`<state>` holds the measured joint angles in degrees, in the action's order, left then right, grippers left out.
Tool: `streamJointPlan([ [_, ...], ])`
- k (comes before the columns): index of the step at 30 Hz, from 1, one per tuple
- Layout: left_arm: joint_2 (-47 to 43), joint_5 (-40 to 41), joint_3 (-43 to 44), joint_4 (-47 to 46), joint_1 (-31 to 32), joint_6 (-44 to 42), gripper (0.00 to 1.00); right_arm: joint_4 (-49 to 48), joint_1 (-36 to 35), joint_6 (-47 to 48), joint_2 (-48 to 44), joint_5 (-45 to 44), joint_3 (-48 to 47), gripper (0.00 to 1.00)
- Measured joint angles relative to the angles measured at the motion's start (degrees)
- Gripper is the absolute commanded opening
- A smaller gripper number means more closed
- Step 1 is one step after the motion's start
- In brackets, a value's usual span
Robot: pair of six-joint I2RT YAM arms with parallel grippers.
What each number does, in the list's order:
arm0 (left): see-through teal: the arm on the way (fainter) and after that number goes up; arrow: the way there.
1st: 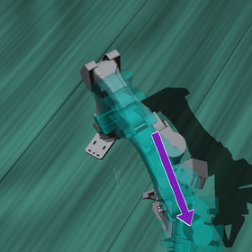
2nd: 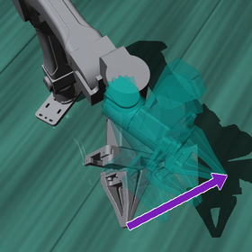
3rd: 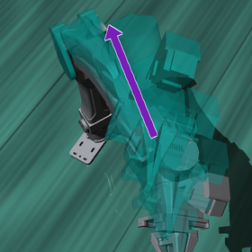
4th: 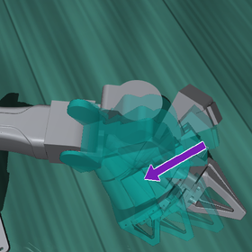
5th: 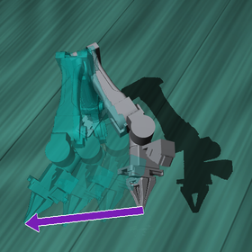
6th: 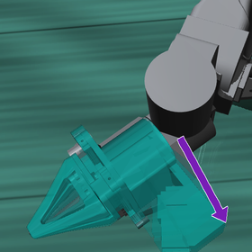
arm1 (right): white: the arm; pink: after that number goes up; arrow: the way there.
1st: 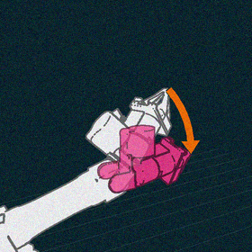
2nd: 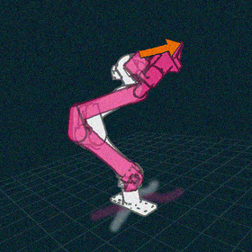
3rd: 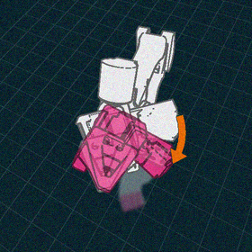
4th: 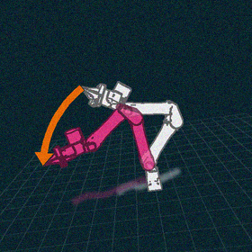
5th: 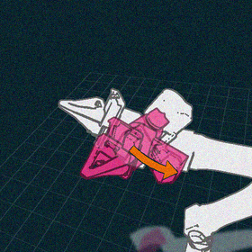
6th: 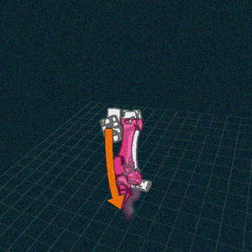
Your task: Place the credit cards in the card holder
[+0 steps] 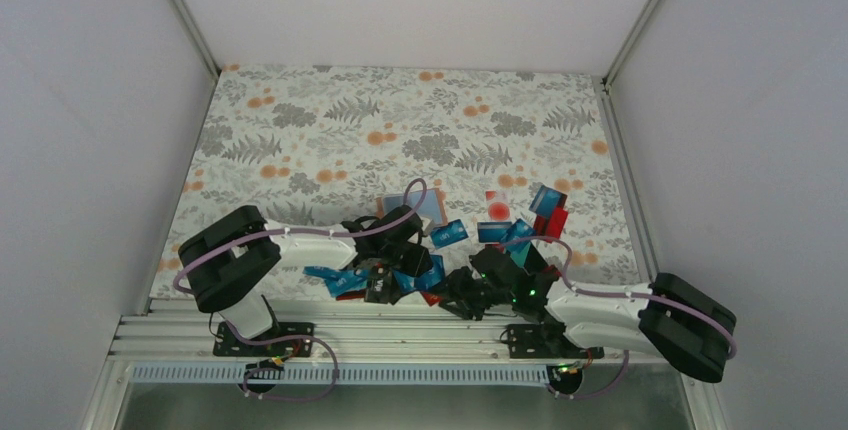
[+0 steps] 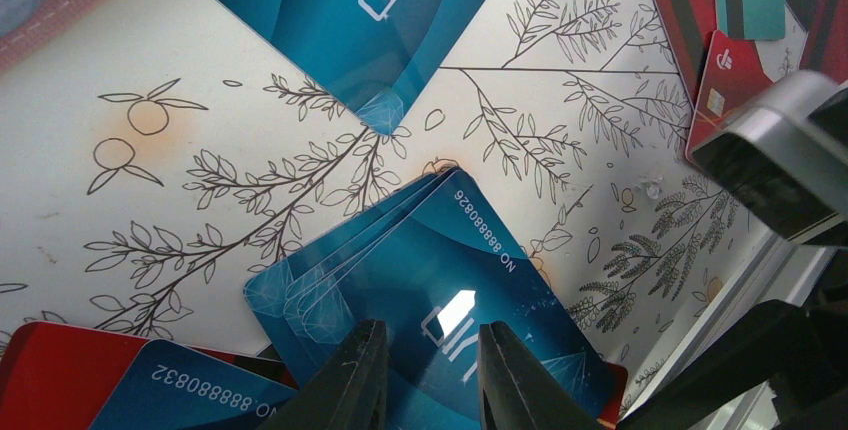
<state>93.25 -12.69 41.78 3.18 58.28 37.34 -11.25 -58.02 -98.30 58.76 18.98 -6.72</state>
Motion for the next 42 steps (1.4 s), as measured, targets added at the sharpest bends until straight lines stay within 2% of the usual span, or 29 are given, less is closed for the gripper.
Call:
streamJointPlan([
  [17, -0.7, 0.4, 0.0, 0.8, 0.0, 1.4, 0.24, 5.5, 2.4, 2.3, -7.1, -4.7, -0.1, 0.44],
  [29, -2.9, 0.3, -2.0, -0.7, 0.1, 2.9, 0.23, 8.2, 7.1, 13.2, -1.1, -1.7, -7.7, 0.44],
  [42, -7.0, -4.6, -9.7, -3.3, 8.9, 8.5, 0.23, 14.2, 9.8, 20.3, -3.6, -0.9, -10.1, 0.45],
])
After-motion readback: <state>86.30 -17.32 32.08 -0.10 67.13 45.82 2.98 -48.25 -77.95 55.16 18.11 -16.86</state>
